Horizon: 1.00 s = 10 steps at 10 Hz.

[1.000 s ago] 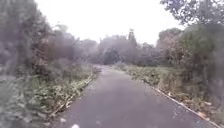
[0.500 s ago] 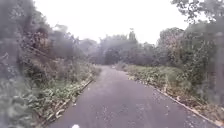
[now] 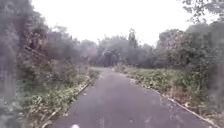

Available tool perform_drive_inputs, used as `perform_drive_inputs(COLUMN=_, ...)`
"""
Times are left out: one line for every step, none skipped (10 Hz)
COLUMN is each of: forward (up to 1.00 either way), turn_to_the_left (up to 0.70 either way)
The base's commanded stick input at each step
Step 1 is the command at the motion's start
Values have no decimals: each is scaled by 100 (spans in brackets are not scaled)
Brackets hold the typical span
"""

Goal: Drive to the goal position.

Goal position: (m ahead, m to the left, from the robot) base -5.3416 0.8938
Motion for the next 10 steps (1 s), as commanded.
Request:
perform_drive_inputs(forward=60, turn_to_the_left=0)
perform_drive_inputs(forward=60, turn_to_the_left=0)
perform_drive_inputs(forward=60, turn_to_the_left=0)
perform_drive_inputs(forward=60, turn_to_the_left=0)
perform_drive_inputs(forward=60, turn_to_the_left=0)
perform_drive_inputs(forward=60, turn_to_the_left=0)
perform_drive_inputs(forward=60, turn_to_the_left=0)
perform_drive_inputs(forward=60, turn_to_the_left=0)
perform_drive_inputs(forward=60, turn_to_the_left=0)
perform_drive_inputs(forward=60, turn_to_the_left=0)
